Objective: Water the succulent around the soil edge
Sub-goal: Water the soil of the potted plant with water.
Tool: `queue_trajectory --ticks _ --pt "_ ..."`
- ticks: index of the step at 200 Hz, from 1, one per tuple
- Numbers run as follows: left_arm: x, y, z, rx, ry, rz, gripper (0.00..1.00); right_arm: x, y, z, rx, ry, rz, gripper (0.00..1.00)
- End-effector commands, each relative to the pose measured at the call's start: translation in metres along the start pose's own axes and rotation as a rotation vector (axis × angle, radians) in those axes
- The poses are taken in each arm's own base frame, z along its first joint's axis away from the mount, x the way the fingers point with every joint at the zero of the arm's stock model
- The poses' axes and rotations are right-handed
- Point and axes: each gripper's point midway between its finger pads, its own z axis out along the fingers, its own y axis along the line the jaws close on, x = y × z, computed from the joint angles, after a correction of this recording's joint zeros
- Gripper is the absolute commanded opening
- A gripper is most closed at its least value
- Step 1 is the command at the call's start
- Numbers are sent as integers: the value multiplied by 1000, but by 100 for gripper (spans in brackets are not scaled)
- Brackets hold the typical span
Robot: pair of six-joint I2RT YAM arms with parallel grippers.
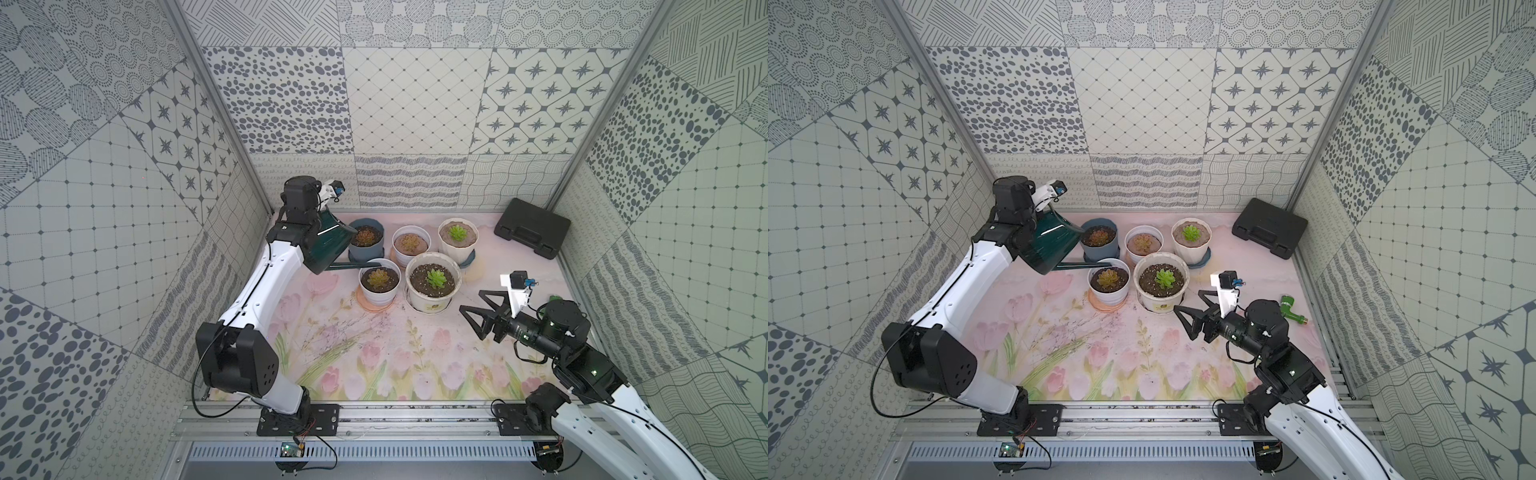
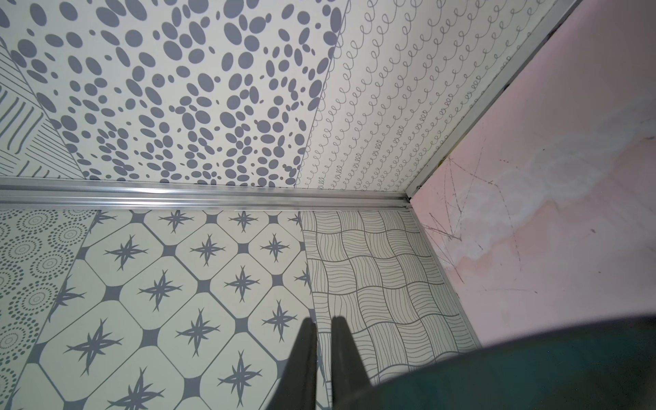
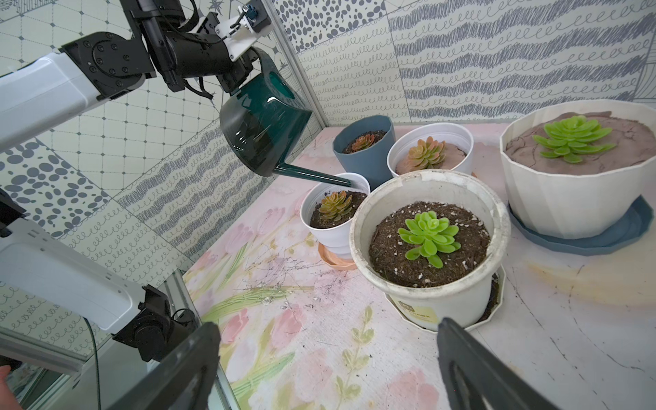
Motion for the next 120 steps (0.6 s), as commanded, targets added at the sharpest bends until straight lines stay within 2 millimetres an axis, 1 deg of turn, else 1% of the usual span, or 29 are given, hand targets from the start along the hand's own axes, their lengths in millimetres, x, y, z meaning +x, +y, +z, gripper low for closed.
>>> queue_trajectory --ticks 1,35,98,120 --pt "15 31 -10 -96 15 -67 0 -5 7 4 -44 -27 2 97" --pt "23 40 -22 -114 12 -98 0 -4 9 8 -63 -20 10 97" --pt "32 37 -42 -123 -4 -71 0 -3 9 7 -58 -9 -1 97" --pt "37 38 -48 -129 -4 -71 0 -4 9 4 -54 -10 -8 97"
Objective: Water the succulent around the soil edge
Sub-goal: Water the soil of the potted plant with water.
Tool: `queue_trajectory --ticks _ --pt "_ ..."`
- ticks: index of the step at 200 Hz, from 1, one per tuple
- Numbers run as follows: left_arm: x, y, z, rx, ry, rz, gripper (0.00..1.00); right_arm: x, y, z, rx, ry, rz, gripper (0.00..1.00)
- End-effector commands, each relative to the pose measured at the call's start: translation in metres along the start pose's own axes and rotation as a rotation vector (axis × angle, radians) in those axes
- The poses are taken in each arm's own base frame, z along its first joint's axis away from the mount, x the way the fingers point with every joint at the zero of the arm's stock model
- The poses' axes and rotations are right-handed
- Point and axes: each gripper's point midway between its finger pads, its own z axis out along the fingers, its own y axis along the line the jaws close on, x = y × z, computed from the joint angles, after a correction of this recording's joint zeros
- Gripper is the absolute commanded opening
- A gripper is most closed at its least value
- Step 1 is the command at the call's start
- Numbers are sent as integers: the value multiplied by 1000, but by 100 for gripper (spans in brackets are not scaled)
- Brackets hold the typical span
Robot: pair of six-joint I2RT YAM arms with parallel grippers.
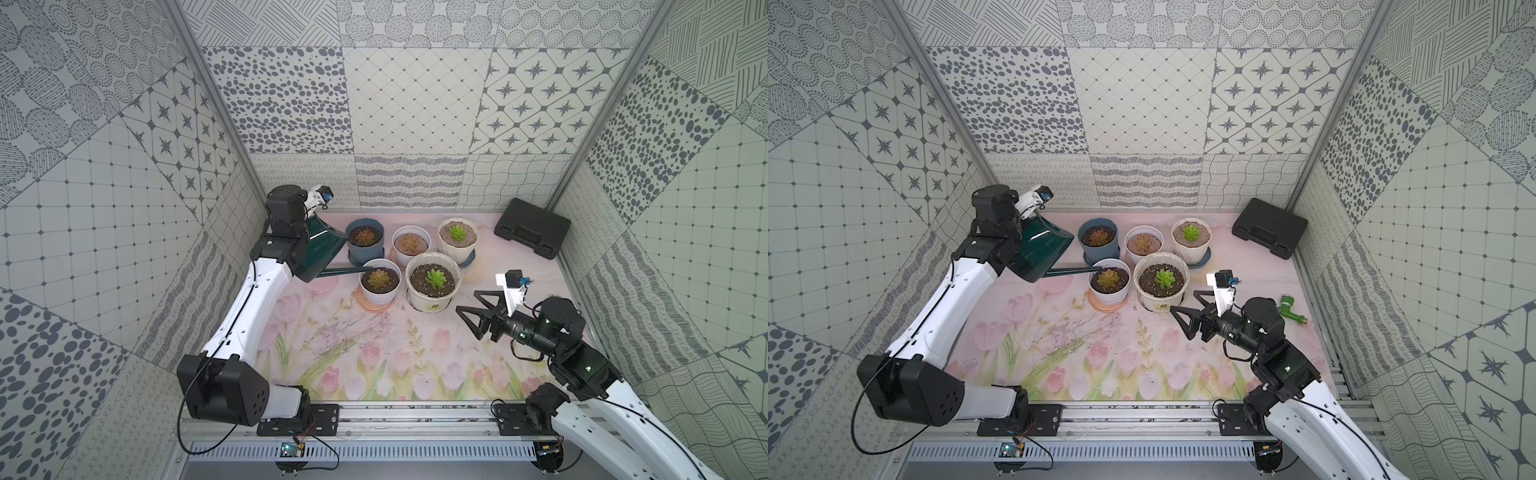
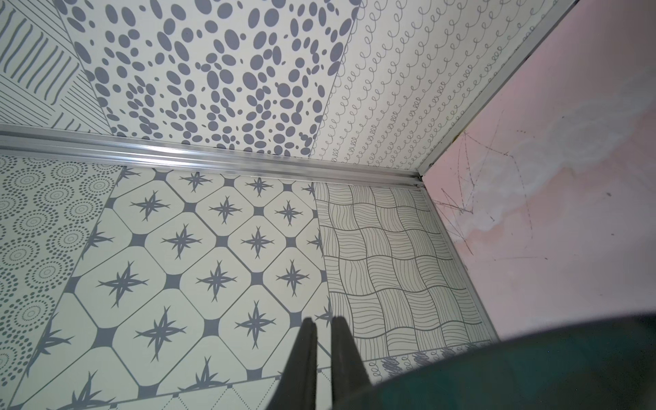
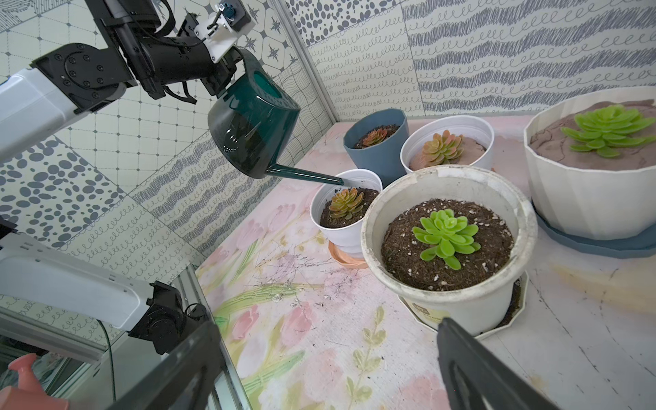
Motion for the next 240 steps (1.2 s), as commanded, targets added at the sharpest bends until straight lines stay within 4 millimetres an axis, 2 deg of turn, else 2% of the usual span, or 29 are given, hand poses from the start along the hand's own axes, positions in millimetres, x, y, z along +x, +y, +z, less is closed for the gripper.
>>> queue_trajectory --ticks 1,74,142,183,205,240 --pt "2 25 -13 -88 -26 -52 0 -7 5 -1 -17 -22 -22 97" --pt "12 31 -26 -120 -10 -14 0 -7 4 -16 20 -34 -63 97" --pt "12 52 -24 -171 29 -63 0 -3 -2 -18 57 -24 -70 97" --pt "9 47 -28 -174 8 26 0 -4 -1 -19 57 -30 -73 97" --pt "5 43 -37 -178 -26 85 0 -2 -2 -19 55 -30 -73 97" --pt "-5 37 -49 -162 -73 86 0 -2 -1 -19 51 -31 -76 97"
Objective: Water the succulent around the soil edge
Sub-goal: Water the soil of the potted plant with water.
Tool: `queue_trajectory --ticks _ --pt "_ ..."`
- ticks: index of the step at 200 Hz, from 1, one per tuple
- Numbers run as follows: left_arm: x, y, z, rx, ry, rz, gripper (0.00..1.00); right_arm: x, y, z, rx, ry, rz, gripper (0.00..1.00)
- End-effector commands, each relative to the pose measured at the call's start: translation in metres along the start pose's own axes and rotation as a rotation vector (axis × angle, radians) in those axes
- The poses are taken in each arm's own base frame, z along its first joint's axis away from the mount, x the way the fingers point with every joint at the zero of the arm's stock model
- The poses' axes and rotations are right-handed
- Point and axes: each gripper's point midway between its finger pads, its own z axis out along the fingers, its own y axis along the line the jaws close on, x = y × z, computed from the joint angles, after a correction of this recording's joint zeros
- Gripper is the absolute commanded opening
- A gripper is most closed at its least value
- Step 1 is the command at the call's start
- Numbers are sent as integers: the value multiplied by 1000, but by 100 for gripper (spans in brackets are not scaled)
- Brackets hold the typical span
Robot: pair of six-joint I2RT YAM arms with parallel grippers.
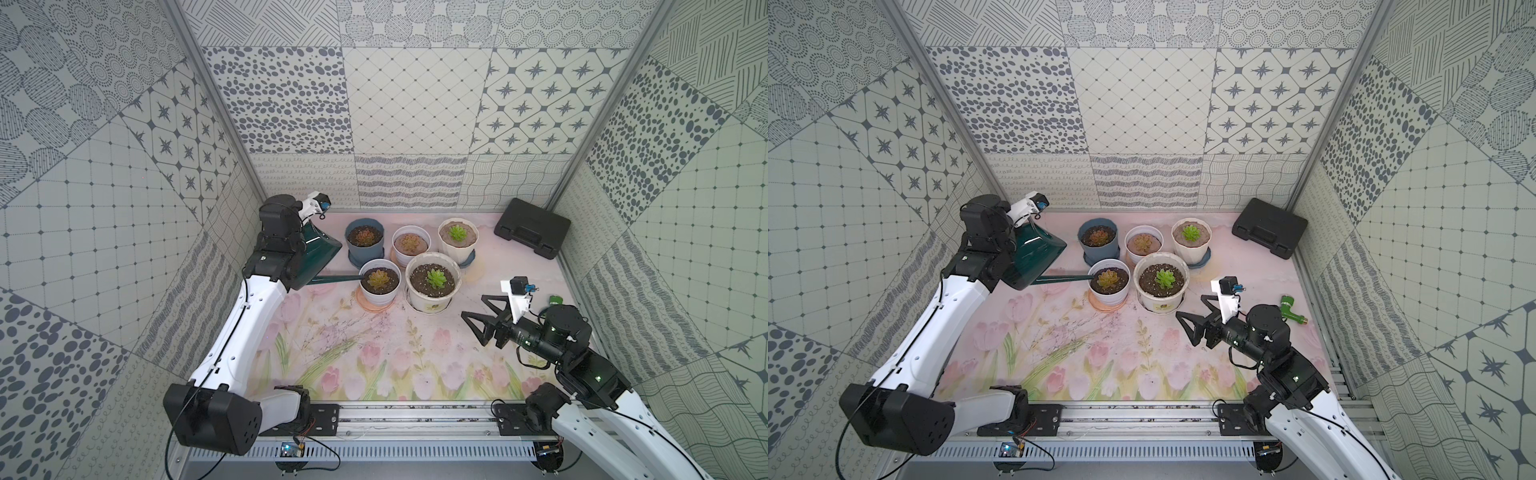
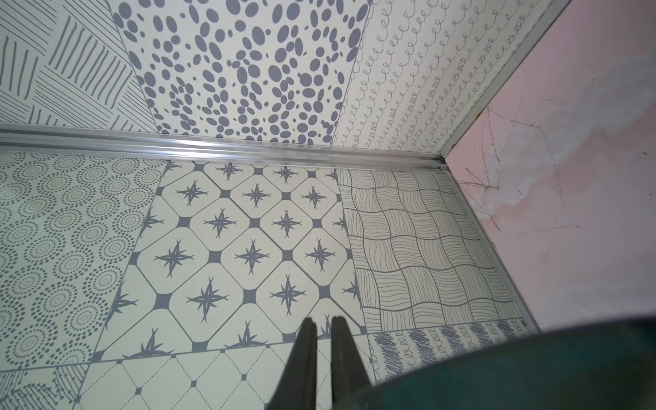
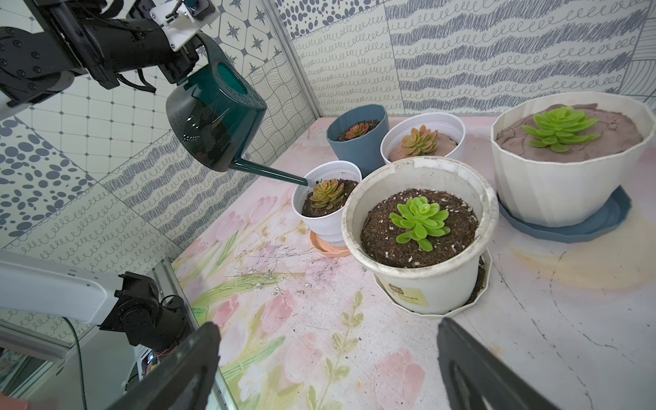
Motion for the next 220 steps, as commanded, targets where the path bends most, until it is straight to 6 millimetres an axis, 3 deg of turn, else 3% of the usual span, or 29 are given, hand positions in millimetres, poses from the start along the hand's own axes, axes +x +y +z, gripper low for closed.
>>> queue_trajectory --ticks 1,65,128,176,220 --pt "-14 25 -14 -94 -67 0 0 -11 5 -4 -14 -41 -25 97" --pt "-41 27 -23 -94 -133 -7 0 -20 18 -11 -82 -105 -56 97" --pt "-66 18 -24 -80 -178 -8 0 -20 13 -11 -54 -115 -58 97" --pt "-84 28 -28 -84 -229 -55 0 -19 8 -8 -30 -110 -61 97" --pt "-112 29 -37 -83 -282 -57 0 -19 6 -8 -16 -109 -64 97"
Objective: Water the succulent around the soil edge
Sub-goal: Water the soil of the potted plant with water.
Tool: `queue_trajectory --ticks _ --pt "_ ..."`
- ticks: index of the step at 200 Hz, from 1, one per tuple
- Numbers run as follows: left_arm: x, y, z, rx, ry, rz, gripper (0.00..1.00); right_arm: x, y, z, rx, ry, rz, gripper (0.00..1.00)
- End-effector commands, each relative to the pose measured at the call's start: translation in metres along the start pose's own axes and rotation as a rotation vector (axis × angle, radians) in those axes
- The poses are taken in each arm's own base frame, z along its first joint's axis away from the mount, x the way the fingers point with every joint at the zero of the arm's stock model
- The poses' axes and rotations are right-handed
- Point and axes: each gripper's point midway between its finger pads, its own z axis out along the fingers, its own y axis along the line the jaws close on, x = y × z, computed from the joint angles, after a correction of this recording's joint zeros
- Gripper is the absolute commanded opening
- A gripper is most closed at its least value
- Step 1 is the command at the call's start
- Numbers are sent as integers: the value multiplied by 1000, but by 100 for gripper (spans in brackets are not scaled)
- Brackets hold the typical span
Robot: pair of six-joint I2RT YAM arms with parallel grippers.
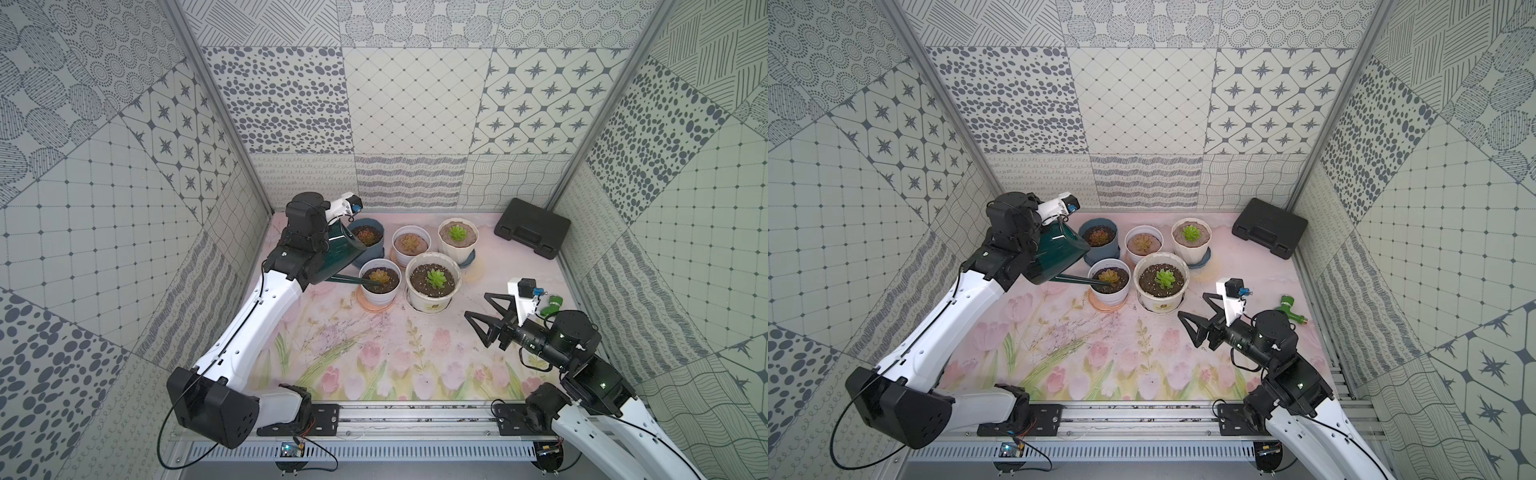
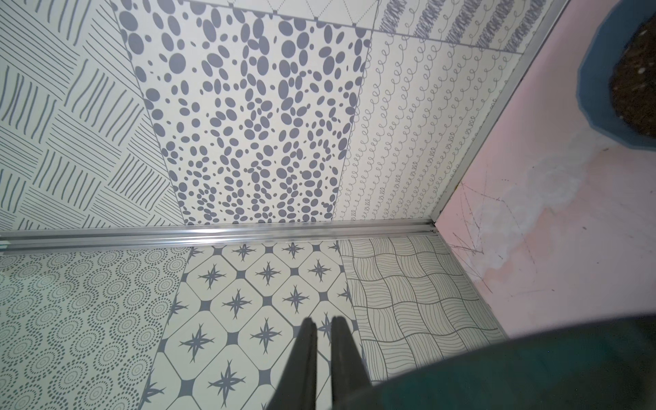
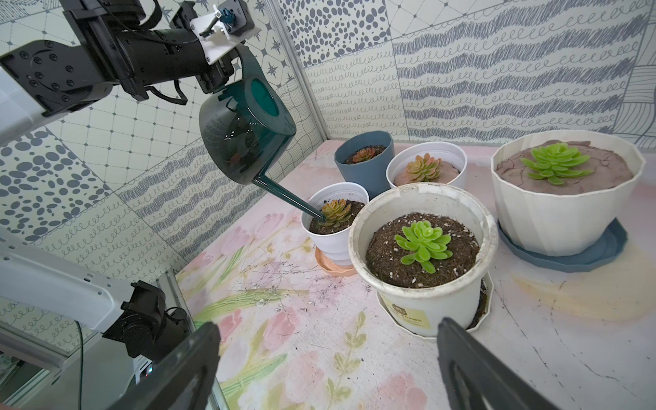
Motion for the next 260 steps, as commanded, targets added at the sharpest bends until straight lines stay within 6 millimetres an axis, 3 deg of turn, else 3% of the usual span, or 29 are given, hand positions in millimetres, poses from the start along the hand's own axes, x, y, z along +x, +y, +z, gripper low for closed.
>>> queue_trajectory --ticks 1,96,163,193,260 --pt "-24 32 -5 -103 -63 -97 0 -6 -1 2 5 -29 -27 97" --pt "-53 22 24 -87 -56 -87 0 -5 -3 0 20 -31 -29 97" --pt "-66 26 48 -103 -22 -40 0 -5 -3 -1 20 -34 -30 97" --pt "-61 27 60 -102 14 -15 0 -5 -3 -1 18 -35 -30 97" --pt "-26 30 76 -110 118 -28 0 -4 -2 -2 12 -34 -29 97"
